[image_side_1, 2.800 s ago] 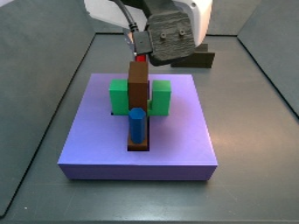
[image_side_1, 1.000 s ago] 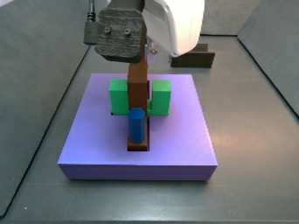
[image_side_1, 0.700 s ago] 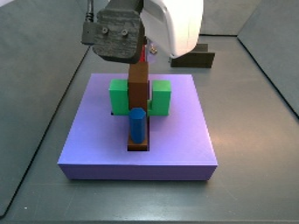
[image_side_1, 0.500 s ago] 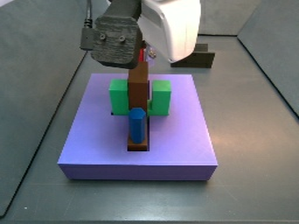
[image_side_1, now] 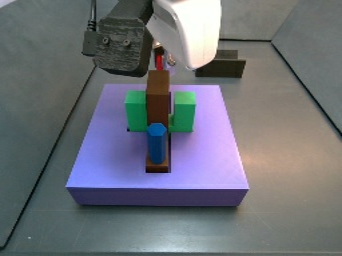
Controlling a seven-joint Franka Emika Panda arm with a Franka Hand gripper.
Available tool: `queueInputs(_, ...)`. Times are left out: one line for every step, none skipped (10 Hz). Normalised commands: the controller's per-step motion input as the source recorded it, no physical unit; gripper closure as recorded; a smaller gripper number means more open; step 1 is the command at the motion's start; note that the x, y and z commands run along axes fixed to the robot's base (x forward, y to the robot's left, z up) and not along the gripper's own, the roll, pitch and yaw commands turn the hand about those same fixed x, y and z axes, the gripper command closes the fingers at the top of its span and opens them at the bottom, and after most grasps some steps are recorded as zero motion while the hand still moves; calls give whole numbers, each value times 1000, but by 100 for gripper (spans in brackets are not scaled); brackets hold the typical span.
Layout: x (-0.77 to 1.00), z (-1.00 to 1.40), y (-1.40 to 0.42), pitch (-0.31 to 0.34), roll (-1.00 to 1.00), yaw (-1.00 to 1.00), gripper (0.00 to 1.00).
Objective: Pick up the red object. Move up. Move to above the board. Insert the red object.
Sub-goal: Insert the red object.
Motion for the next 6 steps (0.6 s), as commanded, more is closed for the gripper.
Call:
queueInputs(160, 146, 291, -36, -314, -54, 100)
queueInputs(80, 89, 197, -9, -251, -134, 100)
queueInputs(3, 140, 137, 0, -214, -183, 100)
queueInputs(0, 143, 106, -4, -147, -180, 100)
queueInputs(-37, 231, 63, 0, -107, -180, 100)
queueInputs(-123, 251, 23, -19, -67, -189, 100)
